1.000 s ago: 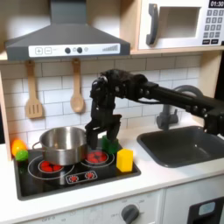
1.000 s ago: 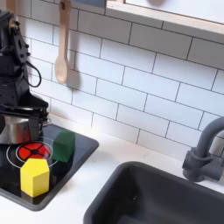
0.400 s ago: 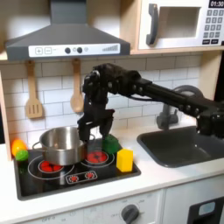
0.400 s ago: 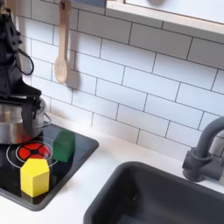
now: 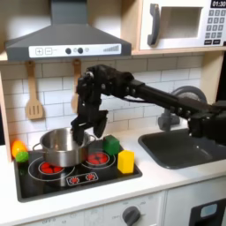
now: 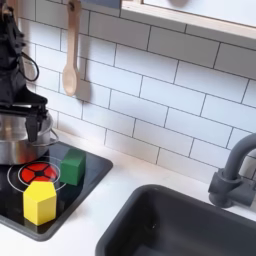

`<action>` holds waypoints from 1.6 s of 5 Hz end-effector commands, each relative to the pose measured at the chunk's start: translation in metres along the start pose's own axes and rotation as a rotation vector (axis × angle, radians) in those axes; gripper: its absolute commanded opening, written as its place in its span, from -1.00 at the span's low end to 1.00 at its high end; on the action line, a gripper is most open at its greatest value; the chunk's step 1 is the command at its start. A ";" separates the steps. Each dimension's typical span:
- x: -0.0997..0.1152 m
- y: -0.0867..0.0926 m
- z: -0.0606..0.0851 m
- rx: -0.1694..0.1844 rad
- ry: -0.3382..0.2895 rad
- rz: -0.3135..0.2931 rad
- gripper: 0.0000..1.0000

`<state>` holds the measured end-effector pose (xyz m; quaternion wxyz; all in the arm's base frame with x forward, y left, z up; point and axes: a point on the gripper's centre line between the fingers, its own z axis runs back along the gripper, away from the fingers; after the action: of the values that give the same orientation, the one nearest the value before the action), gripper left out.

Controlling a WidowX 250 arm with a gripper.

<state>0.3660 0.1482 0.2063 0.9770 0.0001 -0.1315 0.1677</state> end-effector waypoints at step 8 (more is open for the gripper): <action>0.038 0.021 -0.027 0.035 0.016 0.059 1.00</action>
<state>0.4007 0.1812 0.1879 0.9730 0.0130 -0.1196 0.1968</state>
